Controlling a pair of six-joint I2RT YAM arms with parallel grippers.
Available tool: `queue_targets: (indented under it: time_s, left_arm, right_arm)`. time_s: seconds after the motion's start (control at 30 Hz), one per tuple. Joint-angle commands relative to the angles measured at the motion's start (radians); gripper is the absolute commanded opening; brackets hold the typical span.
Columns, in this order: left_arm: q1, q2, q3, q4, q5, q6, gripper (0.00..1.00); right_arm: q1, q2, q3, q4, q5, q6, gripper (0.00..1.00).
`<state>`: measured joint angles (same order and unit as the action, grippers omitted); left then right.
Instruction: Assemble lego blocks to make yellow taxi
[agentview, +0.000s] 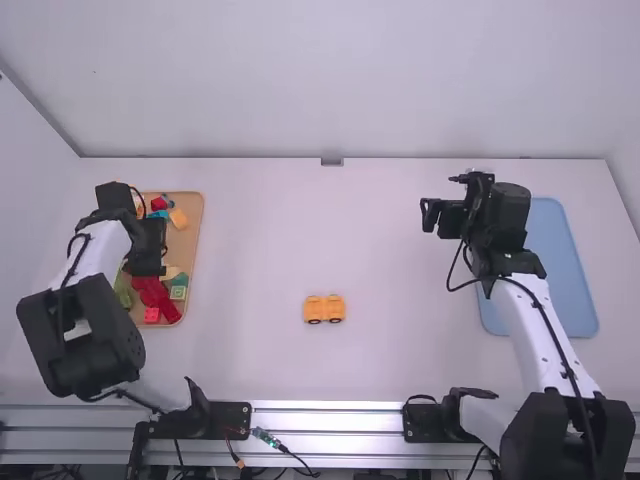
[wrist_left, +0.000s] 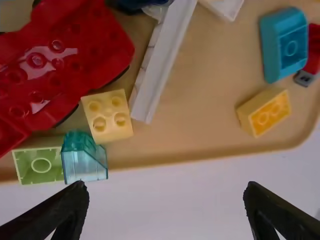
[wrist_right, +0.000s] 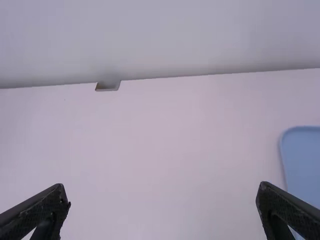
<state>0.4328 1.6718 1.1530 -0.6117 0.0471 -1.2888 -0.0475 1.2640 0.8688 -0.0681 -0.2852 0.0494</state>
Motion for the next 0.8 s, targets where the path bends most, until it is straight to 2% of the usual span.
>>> queue_targets:
  time_s: [0.0,0.23,0.5,0.77]
  left_arm:
    - [0.006,0.092,0.076,-0.063,-0.013,0.043,0.82]
    - [0.006,0.231,0.221,-0.193,-0.024,0.042,0.82]
    - [0.006,0.242,0.177,-0.164,-0.093,0.069,0.77]
    - [0.007,0.242,0.115,-0.08,-0.063,0.103,0.76]
  right_arm:
    - [0.021,-0.007,0.016,0.004,-0.006,0.003,0.99]
    - [0.056,-0.007,0.016,0.011,0.002,-0.031,1.0]
    - [0.053,-0.007,0.016,0.007,0.0,-0.027,0.99]
    - [0.056,-0.007,0.016,0.007,0.001,-0.031,0.99]
